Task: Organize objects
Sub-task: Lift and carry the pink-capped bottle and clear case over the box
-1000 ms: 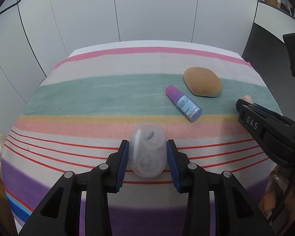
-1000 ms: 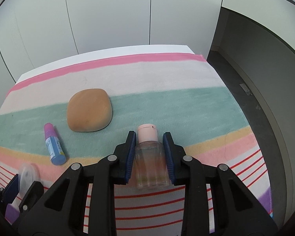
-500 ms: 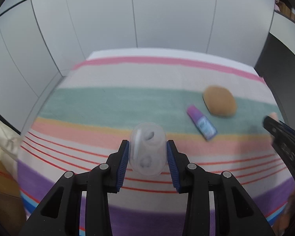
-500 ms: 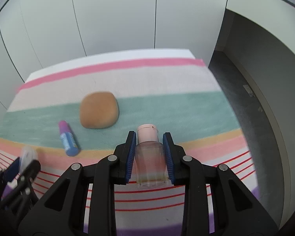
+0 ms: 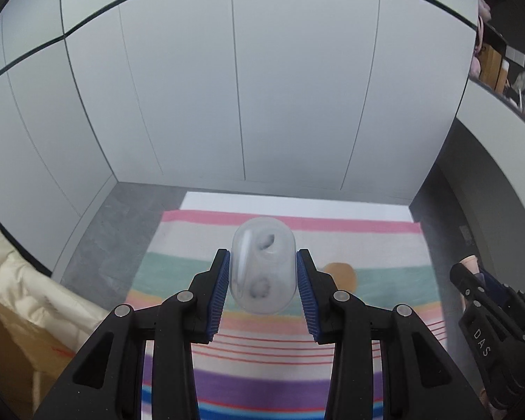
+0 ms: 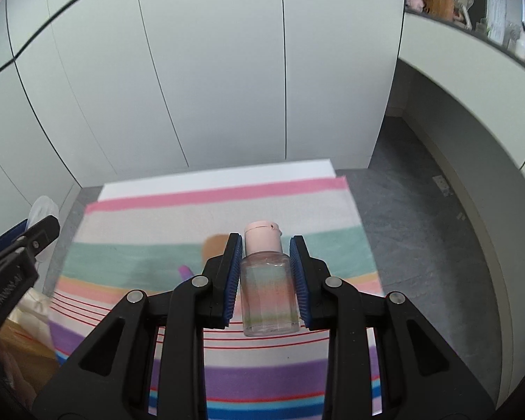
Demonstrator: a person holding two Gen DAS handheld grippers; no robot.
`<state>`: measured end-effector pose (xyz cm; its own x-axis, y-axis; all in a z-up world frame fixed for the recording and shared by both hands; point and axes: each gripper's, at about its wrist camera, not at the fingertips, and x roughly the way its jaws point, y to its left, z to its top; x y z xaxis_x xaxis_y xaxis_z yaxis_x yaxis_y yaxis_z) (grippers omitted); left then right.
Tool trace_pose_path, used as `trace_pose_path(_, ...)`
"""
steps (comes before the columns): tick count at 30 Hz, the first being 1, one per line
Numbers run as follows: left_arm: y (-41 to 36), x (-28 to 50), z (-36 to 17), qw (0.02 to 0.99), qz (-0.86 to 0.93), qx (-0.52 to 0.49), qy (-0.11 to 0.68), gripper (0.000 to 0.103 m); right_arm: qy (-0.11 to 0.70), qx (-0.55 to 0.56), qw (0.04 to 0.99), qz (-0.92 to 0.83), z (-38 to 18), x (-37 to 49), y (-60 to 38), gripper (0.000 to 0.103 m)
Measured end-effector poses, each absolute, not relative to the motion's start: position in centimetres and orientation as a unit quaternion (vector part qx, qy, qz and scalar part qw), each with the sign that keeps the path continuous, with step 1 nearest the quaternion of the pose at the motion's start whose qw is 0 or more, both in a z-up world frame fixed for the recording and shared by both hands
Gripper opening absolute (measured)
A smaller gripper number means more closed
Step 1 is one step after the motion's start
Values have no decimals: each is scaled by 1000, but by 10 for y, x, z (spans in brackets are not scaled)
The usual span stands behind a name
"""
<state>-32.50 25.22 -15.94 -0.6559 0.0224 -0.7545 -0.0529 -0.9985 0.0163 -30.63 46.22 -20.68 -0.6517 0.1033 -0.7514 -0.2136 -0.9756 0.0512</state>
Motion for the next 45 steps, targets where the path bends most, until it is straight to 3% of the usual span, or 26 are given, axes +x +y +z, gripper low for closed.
trace_pose_path(11,231,-289,-49,6,932,-360,41,39,50,-357,94,928,-83,-272,454,29)
trace_pose_path(22,223,-257,-4,-7,937,-348,36,39,40,-311,76,947,10,-223,446,29)
trace_pose_path(37,211,-204,22,-8,943,-331,39,39,-35,-287,101,952,31,-178,419,29)
trace_pose_path(45,199,-162,14,16,941,-334,44,39,-21,-308,67,949,21,-141,410,29)
